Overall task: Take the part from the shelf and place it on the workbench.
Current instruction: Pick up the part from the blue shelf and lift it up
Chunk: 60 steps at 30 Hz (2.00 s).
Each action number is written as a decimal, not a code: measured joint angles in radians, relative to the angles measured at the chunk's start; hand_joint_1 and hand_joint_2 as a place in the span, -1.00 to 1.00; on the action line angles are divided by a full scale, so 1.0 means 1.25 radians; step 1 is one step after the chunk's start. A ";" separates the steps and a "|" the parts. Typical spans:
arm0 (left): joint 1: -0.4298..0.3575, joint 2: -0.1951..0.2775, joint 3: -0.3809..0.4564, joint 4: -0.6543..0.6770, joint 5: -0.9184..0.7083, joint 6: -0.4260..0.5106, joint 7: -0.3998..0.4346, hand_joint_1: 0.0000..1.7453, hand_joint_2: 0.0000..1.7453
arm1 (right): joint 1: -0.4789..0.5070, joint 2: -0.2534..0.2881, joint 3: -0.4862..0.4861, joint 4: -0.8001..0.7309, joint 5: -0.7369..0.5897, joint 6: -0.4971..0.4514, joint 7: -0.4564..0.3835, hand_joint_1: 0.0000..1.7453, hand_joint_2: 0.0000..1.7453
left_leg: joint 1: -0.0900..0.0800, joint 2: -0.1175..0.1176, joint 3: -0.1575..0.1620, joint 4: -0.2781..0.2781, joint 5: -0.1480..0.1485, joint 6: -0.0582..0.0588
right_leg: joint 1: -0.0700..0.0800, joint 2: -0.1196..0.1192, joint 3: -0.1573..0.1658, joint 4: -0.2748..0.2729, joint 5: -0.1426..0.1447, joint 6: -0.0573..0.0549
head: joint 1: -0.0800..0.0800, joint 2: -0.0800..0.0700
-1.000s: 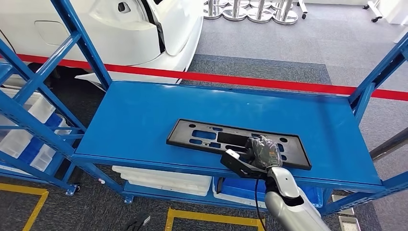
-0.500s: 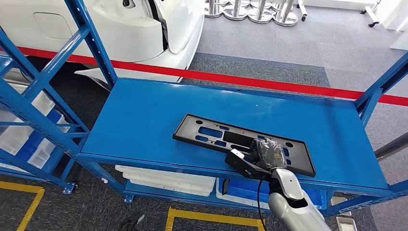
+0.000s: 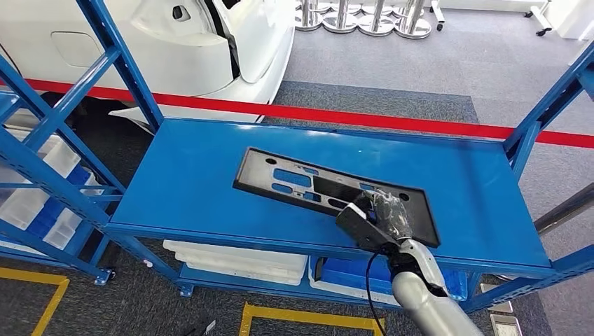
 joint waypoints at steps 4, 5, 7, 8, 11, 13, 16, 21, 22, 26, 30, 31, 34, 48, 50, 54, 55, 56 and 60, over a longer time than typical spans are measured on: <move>0.008 0.008 0.007 0.002 0.011 -0.001 -0.002 -1.00 -1.00 | 0.032 0.011 -0.030 -0.152 -0.239 -0.029 -0.039 1.00 1.00 | 0.002 -0.002 0.096 -0.180 0.076 0.001 | -0.001 0.008 -0.007 0.025 -0.013 0.015 | -0.001 0.000; 0.010 0.009 0.009 0.002 0.013 -0.001 -0.002 -1.00 -1.00 | 0.043 0.011 -0.036 -0.195 -0.274 -0.036 -0.038 1.00 1.00 | 0.001 -0.004 0.103 -0.198 0.080 0.006 | 0.000 0.009 -0.011 0.032 -0.016 0.020 | 0.000 0.000; 0.019 0.009 0.013 0.002 0.018 -0.001 -0.005 -1.00 -1.00 | 0.061 0.009 -0.050 -0.290 -0.327 -0.050 -0.038 1.00 1.00 | 0.000 -0.007 0.097 -0.201 0.081 0.022 | -0.001 0.009 -0.019 0.038 -0.017 0.027 | 0.002 0.000; 0.025 0.009 0.015 0.002 0.020 -0.001 -0.007 -1.00 -1.00 | 0.066 0.008 -0.057 -0.337 -0.347 -0.059 -0.038 1.00 1.00 | 0.000 -0.006 0.095 -0.201 0.083 0.027 | -0.001 0.009 -0.023 0.041 -0.019 0.030 | 0.003 0.000; 0.037 0.001 0.019 0.003 0.027 0.000 -0.013 -1.00 -1.00 | 0.071 0.005 -0.076 -0.438 -0.380 -0.084 -0.038 1.00 1.00 | 0.002 -0.004 0.091 -0.202 0.087 0.040 | -0.004 0.008 -0.065 0.132 -0.072 0.040 | 0.005 0.000; 0.041 -0.008 0.023 0.003 0.032 0.000 -0.014 -1.00 -1.00 | 0.081 -0.002 -0.083 -0.496 -0.386 -0.099 -0.039 1.00 1.00 | 0.000 -0.005 0.089 -0.202 0.087 0.043 | -0.005 0.007 -0.118 0.245 -0.120 0.045 | 0.006 0.000; 0.049 -0.017 0.031 0.004 0.041 0.000 -0.018 -1.00 -1.00 | 0.092 -0.013 -0.092 -0.573 -0.388 -0.122 -0.037 1.00 1.00 | -0.004 -0.005 0.089 -0.202 0.086 0.044 | -0.005 0.007 -0.131 0.255 -0.097 0.037 | 0.006 0.000; 0.055 -0.020 0.039 0.004 0.063 -0.005 -0.023 -1.00 -1.00 | 0.095 -0.028 -0.101 -0.675 -0.403 -0.144 -0.033 1.00 1.00 | -0.008 -0.003 0.089 -0.203 0.084 0.035 | 0.012 -0.001 -0.039 0.044 -0.014 0.003 | 0.006 0.000; 0.057 -0.021 0.041 0.004 0.067 -0.004 -0.024 -1.00 -1.00 | 0.097 -0.030 -0.103 -0.688 -0.409 -0.145 -0.033 1.00 1.00 | -0.008 -0.002 0.089 -0.205 0.084 0.030 | 0.013 -0.001 -0.038 0.040 -0.014 0.003 | 0.006 0.000; 0.059 -0.019 0.051 0.004 0.082 -0.014 -0.024 -1.00 -1.00 | 0.103 -0.035 -0.103 -0.733 -0.414 -0.145 -0.038 1.00 1.00 | -0.007 0.003 0.065 -0.141 0.038 0.016 | 0.006 0.001 -0.022 0.011 0.000 -0.002 | 0.002 0.000; 0.063 -0.008 0.057 0.004 0.090 -0.025 -0.023 -1.00 -1.00 | 0.114 -0.036 -0.102 -0.754 -0.406 -0.149 -0.035 1.00 1.00 | -0.007 0.003 -0.008 0.013 -0.018 0.008 | 0.007 0.002 -0.019 0.011 -0.001 -0.005 | 0.000 0.000; 0.065 -0.005 0.058 0.004 0.093 -0.027 -0.024 -1.00 -1.00 | 0.116 -0.037 -0.102 -0.757 -0.398 -0.153 -0.033 1.00 1.00 | -0.006 0.004 0.000 -0.007 0.001 0.007 | 0.007 0.003 -0.019 0.012 -0.002 -0.005 | 0.000 0.000; 0.066 -0.001 0.064 0.004 0.101 -0.031 -0.030 -1.00 -1.00 | 0.125 -0.040 -0.103 -0.762 -0.372 -0.168 -0.027 1.00 1.00 | -0.006 0.004 0.073 -0.159 0.075 0.010 | 0.008 0.006 -0.020 0.026 -0.012 0.003 | 0.000 0.000; 0.062 -0.017 0.069 0.003 0.075 -0.042 -0.062 -1.00 -1.00 | 0.219 -0.065 -0.133 -0.762 -0.348 -0.167 -0.057 1.00 1.00 | -0.004 0.002 0.062 -0.206 0.117 0.046 | -0.002 0.008 -0.048 0.160 -0.089 0.034 | 0.005 0.000; 0.061 -0.017 0.069 0.003 0.074 -0.042 -0.063 -1.00 -1.00 | 0.220 -0.067 -0.136 -0.763 -0.348 -0.167 -0.058 1.00 1.00 | -0.006 0.001 0.057 -0.206 0.125 0.038 | 0.001 0.006 0.009 0.055 -0.059 0.025 | 0.005 0.000; 0.061 -0.017 0.069 0.003 0.073 -0.042 -0.066 -1.00 -1.00 | 0.230 -0.069 -0.140 -0.764 -0.348 -0.166 -0.058 1.00 1.00 | -0.003 0.001 0.051 -0.211 0.137 0.016 | 0.006 0.004 0.013 0.021 -0.038 0.012 | 0.004 0.000; 0.061 -0.017 0.069 0.003 0.072 -0.042 -0.066 -1.00 -1.00 | 0.233 -0.070 -0.140 -0.764 -0.348 -0.166 -0.058 1.00 1.00 | -0.003 0.001 0.045 -0.200 0.123 0.012 | 0.005 0.003 0.011 0.015 -0.029 0.007 | 0.004 0.000; 0.062 -0.015 0.069 0.003 0.072 -0.043 -0.067 -1.00 -1.00 | 0.235 -0.071 -0.141 -0.764 -0.349 -0.167 -0.058 1.00 1.00 | -0.004 0.001 0.035 -0.172 0.097 0.010 | 0.003 0.001 0.007 0.009 -0.020 0.002 | 0.004 0.000; 0.063 -0.003 0.069 0.003 0.071 -0.044 -0.069 -1.00 -1.00 | 0.246 -0.074 -0.144 -0.763 -0.354 -0.168 -0.058 1.00 1.00 | -0.004 0.001 -0.011 0.006 -0.025 0.005 | 0.003 0.000 -0.027 0.006 0.010 -0.003 | 0.003 0.000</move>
